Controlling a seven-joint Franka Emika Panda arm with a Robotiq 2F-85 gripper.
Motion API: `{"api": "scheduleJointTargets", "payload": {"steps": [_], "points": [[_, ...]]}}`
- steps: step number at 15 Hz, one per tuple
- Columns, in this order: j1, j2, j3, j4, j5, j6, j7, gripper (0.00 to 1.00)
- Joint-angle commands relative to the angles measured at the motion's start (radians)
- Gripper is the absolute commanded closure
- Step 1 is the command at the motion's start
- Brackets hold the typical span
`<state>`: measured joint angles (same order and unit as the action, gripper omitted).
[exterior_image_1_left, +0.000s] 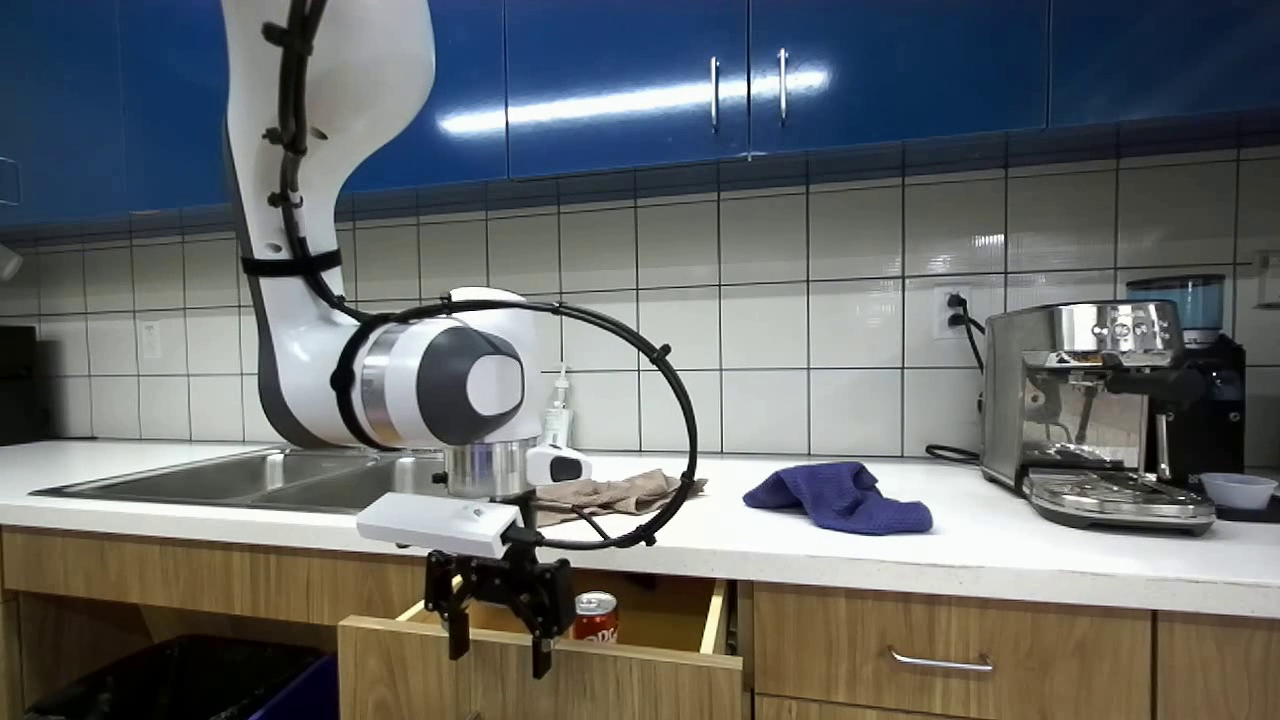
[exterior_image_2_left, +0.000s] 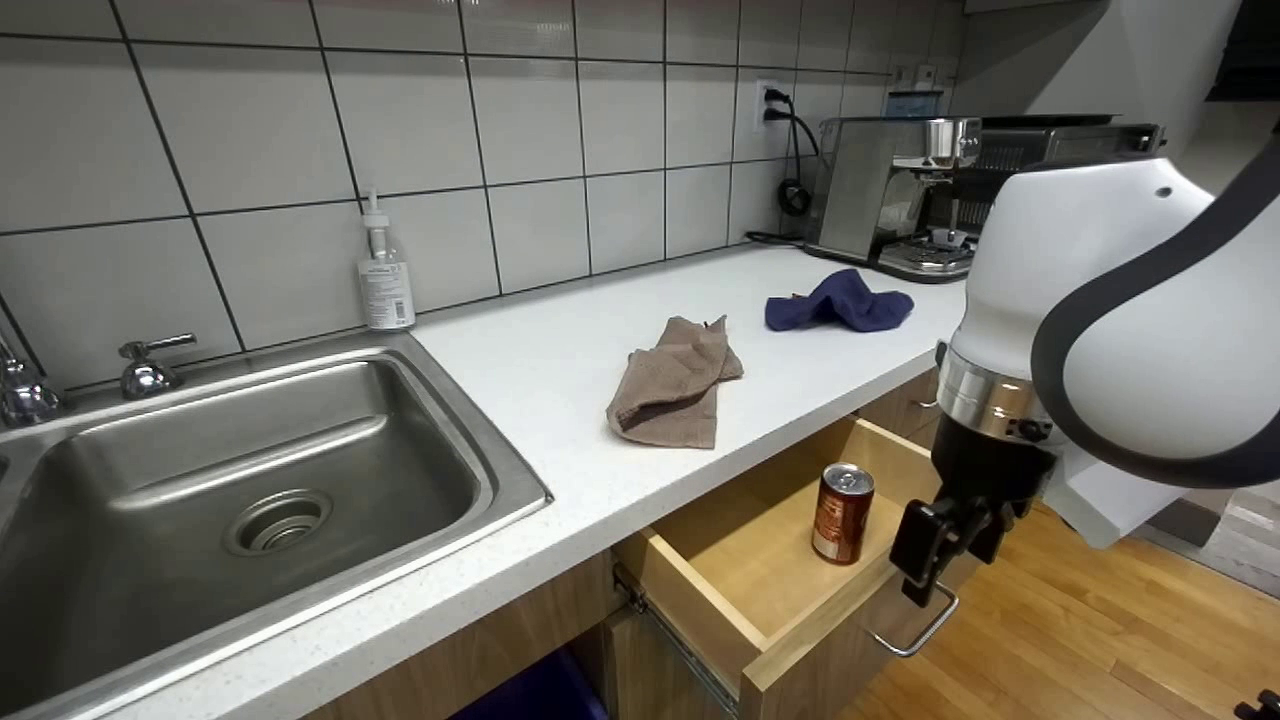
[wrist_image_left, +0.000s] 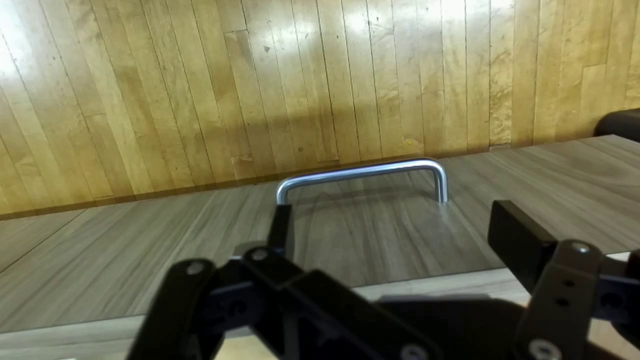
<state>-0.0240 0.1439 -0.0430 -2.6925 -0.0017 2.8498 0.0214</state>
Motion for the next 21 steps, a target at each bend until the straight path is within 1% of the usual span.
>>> {"api": "scheduleJointTargets", "payload": {"steps": [1,10,21], "points": [[-0.001,0.003,0.001,0.002,-0.003,0.0,-0.001,0.0],[-0.002,0.01,0.0,0.007,-0.004,0.003,-0.005,0.0],[-0.01,0.02,0.007,0.015,-0.012,0.034,-0.068,0.0]]}}
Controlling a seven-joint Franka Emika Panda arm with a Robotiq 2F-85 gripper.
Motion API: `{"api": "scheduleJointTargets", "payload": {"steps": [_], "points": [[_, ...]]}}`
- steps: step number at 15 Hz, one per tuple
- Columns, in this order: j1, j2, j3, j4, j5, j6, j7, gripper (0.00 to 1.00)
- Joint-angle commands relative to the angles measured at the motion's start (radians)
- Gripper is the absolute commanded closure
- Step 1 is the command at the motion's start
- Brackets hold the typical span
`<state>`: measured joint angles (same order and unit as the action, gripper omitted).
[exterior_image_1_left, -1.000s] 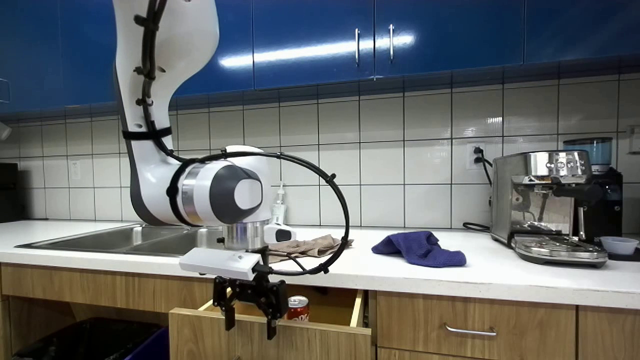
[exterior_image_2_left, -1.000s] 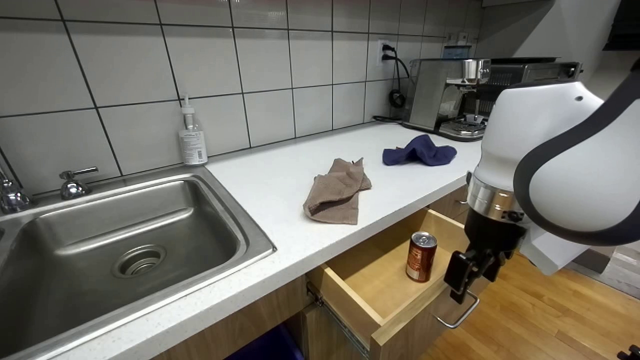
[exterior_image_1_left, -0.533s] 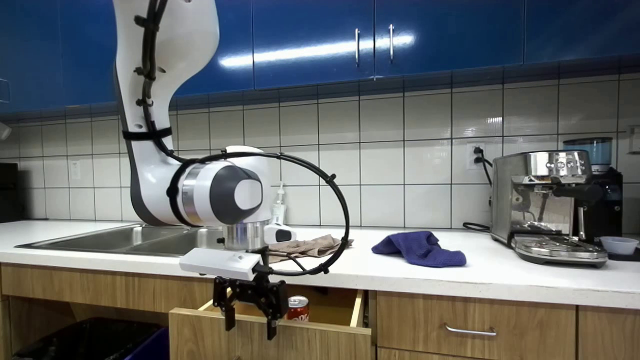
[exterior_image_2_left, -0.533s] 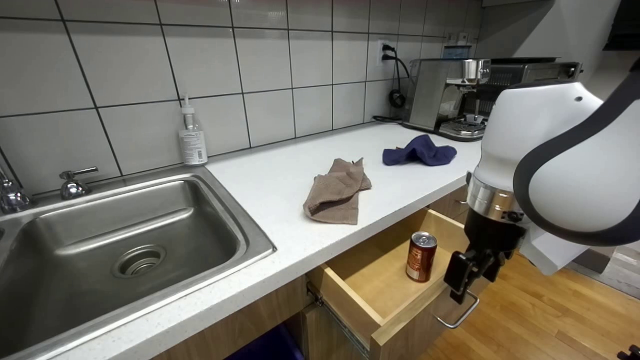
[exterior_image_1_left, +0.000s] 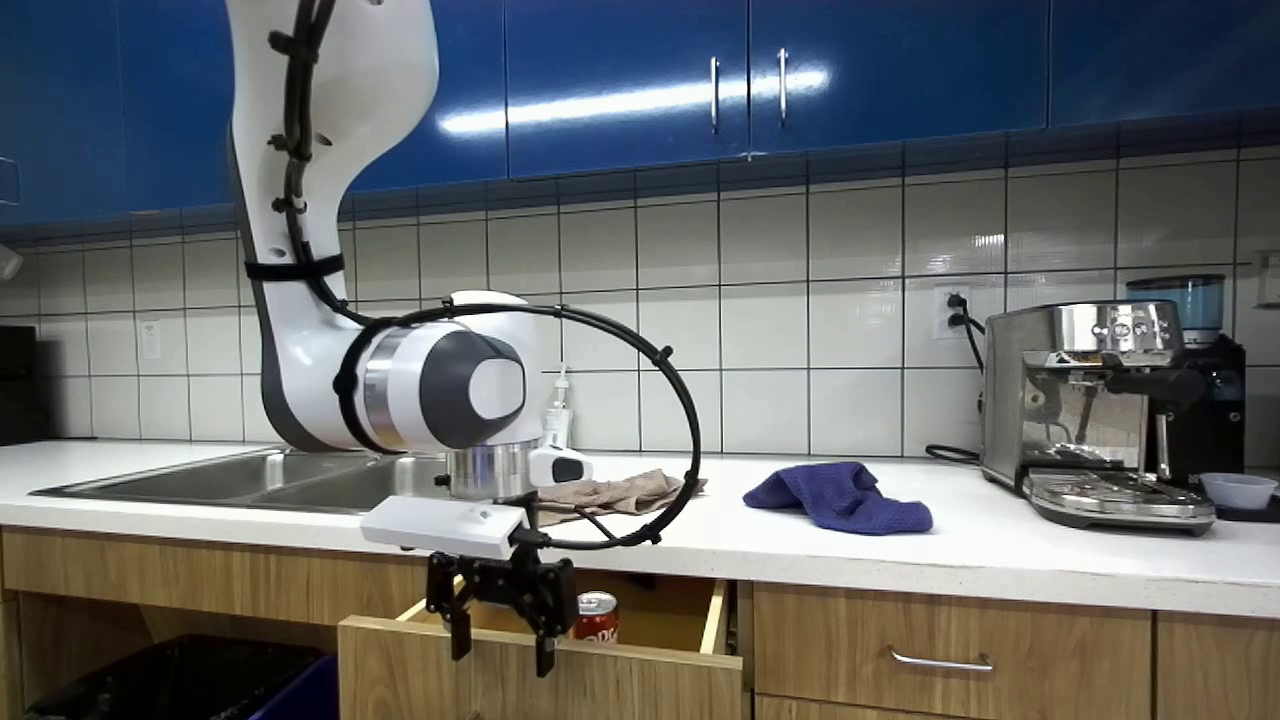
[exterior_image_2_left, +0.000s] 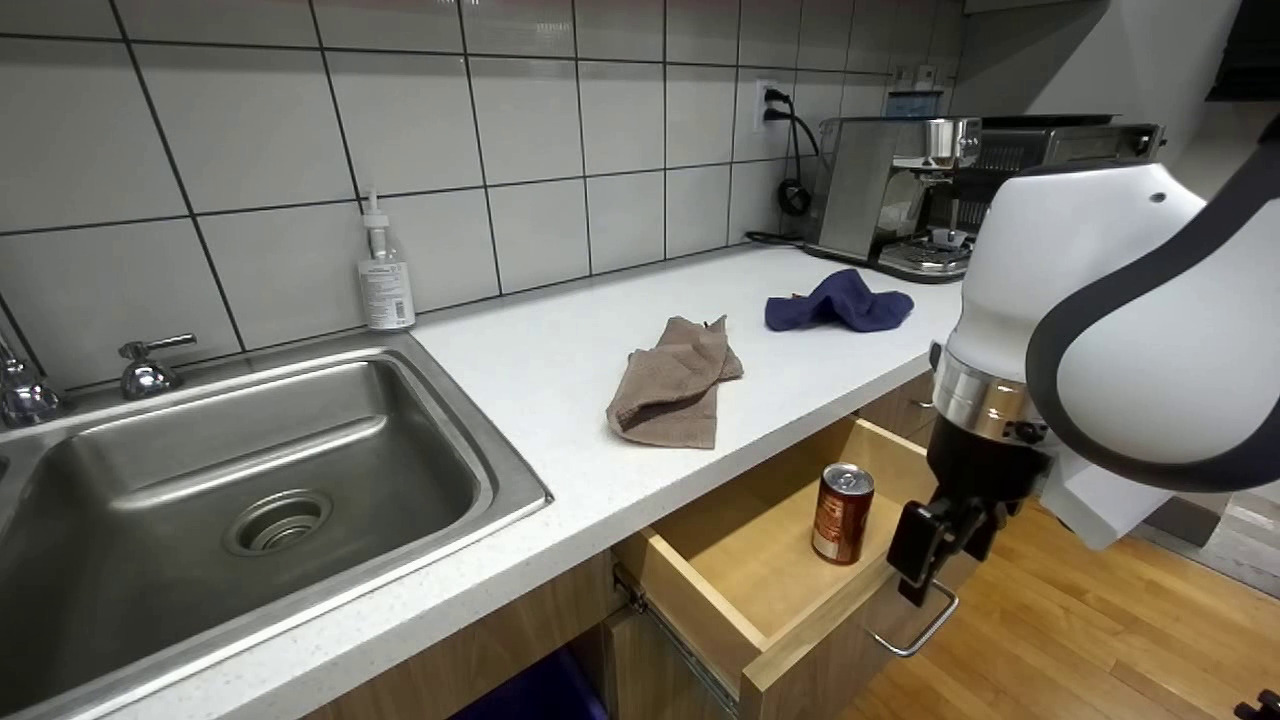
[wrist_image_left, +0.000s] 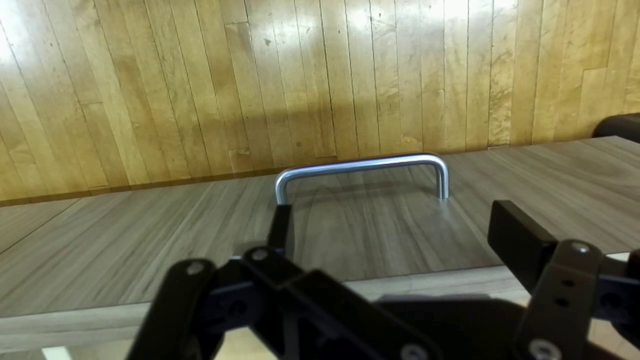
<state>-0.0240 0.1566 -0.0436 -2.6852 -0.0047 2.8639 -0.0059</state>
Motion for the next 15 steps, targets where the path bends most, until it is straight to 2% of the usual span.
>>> {"api": "scheduleJointTargets", "payload": {"steps": [1,15], "points": [[-0.01,0.008,0.009,0.008,-0.009,0.023,-0.051,0.0],[-0.008,0.036,0.003,0.012,-0.036,0.08,-0.094,0.0]]}}
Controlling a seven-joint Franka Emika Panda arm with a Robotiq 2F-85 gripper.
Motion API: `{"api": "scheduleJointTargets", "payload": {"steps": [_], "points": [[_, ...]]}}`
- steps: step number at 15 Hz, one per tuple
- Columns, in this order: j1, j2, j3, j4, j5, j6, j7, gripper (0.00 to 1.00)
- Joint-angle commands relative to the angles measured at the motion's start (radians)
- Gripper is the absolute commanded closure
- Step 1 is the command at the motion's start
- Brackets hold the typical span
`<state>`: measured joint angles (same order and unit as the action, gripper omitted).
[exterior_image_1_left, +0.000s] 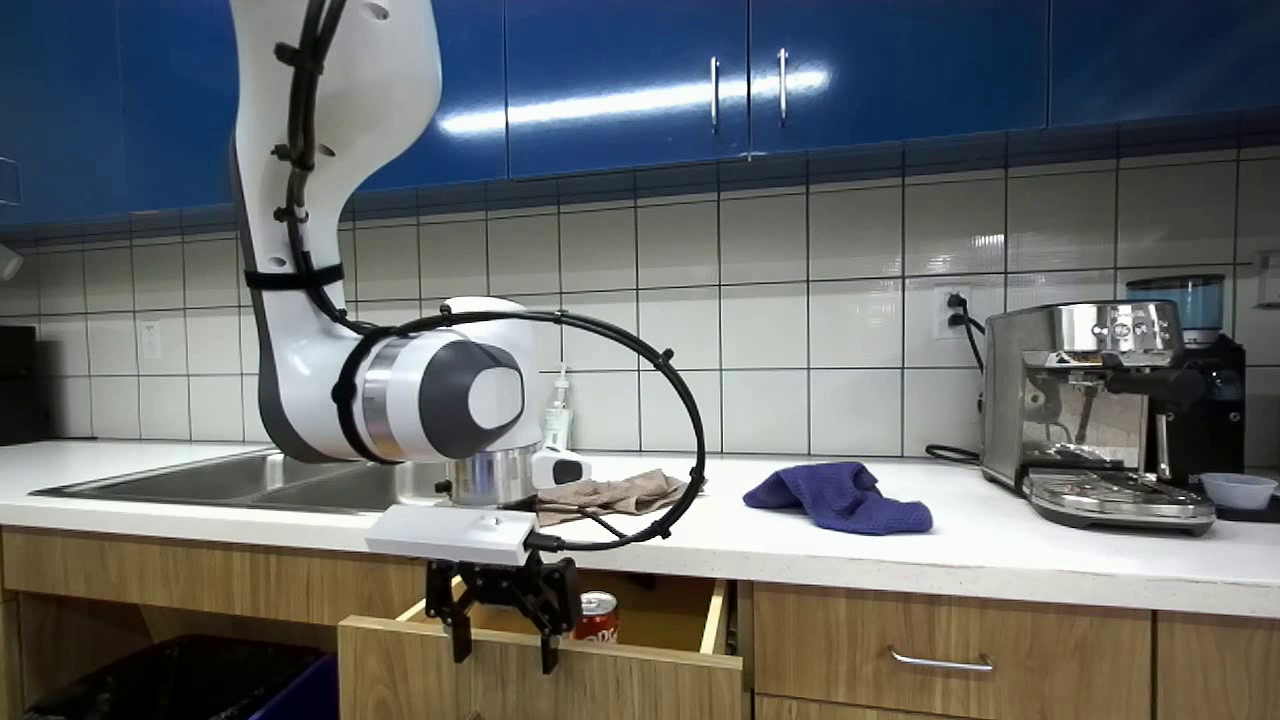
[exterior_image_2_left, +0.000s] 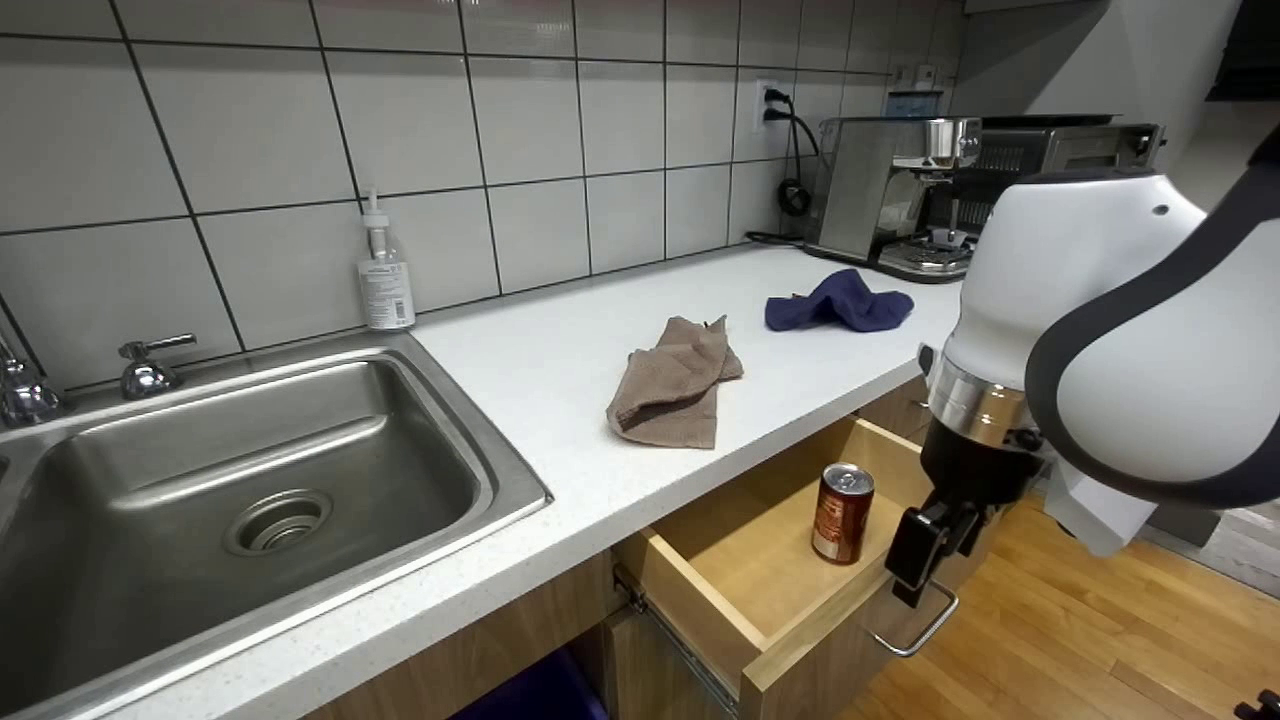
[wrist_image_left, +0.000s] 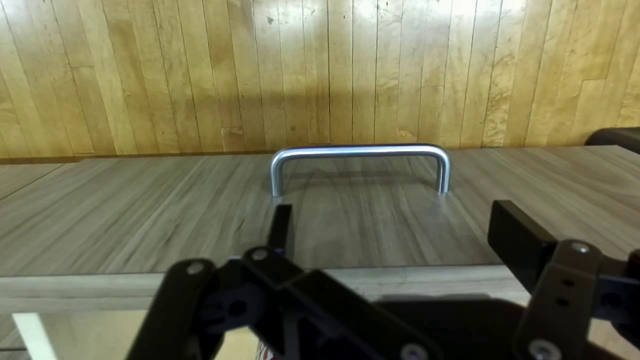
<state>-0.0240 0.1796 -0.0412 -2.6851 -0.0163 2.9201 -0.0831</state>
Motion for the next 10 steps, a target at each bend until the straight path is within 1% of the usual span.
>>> {"api": "scheduleJointTargets", "payload": {"steps": [1,10], "points": [[-0.007,0.015,0.0,0.012,-0.028,0.028,-0.016,0.0],[-0.012,0.027,-0.003,0.022,-0.035,0.05,-0.018,0.0]]}}
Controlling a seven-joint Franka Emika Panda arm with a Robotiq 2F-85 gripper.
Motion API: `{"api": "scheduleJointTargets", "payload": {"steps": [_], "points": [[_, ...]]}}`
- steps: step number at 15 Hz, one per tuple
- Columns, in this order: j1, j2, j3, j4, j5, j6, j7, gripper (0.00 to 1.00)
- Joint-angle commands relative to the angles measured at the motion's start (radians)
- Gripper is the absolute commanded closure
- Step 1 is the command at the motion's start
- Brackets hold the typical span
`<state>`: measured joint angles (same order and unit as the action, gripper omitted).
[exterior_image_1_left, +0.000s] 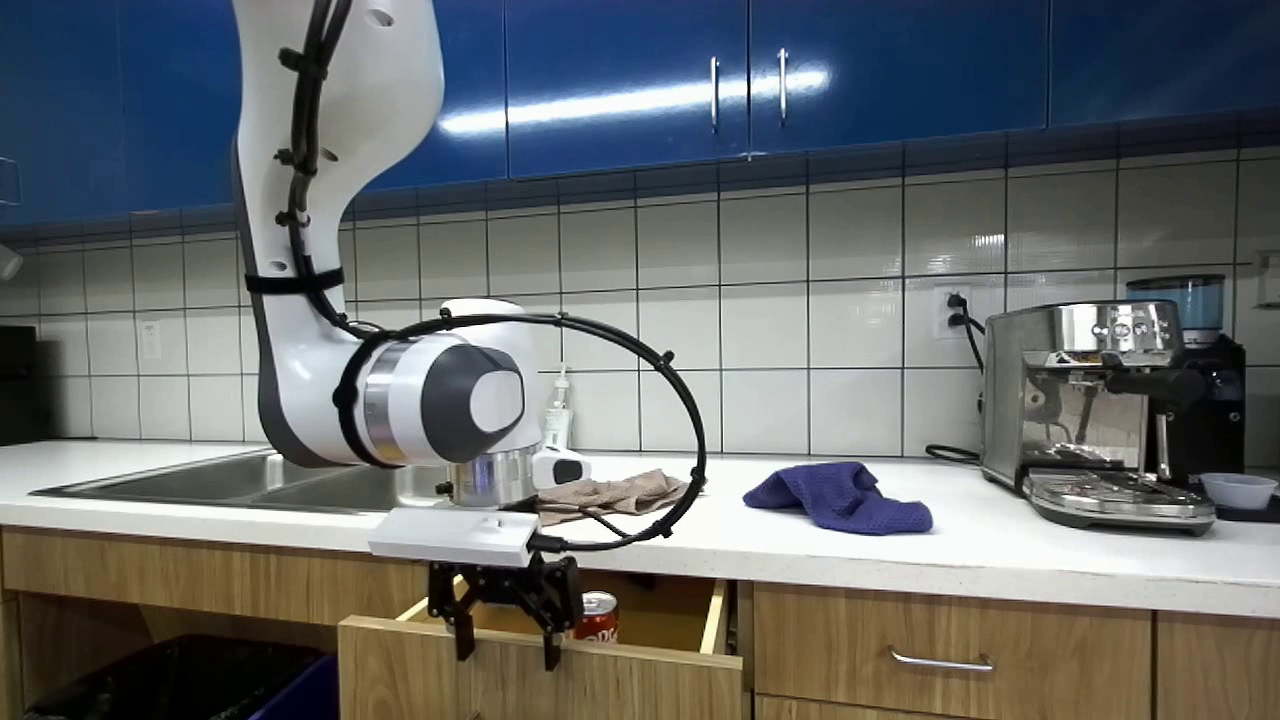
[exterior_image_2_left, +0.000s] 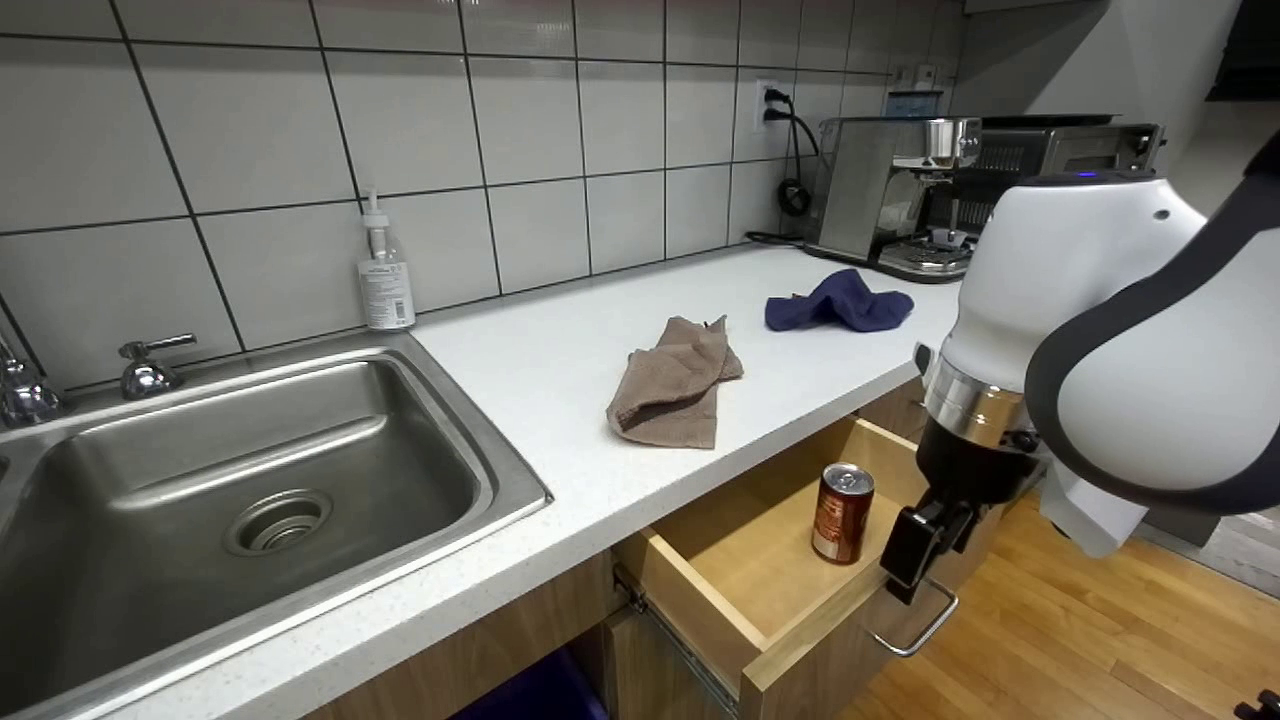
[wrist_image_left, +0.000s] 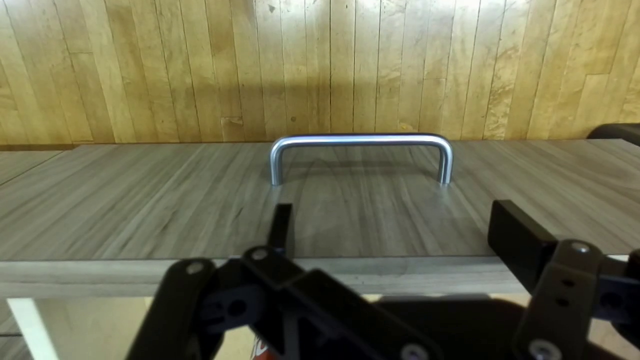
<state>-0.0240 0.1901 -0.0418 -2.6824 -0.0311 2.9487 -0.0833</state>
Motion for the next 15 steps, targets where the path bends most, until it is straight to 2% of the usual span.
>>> {"api": "scheduleJointTargets", "payload": {"steps": [1,15], "points": [[-0.012,0.018,-0.004,0.021,-0.022,0.023,-0.017,0.0],[-0.021,0.057,-0.004,0.066,-0.02,0.041,-0.031,0.0]]}}
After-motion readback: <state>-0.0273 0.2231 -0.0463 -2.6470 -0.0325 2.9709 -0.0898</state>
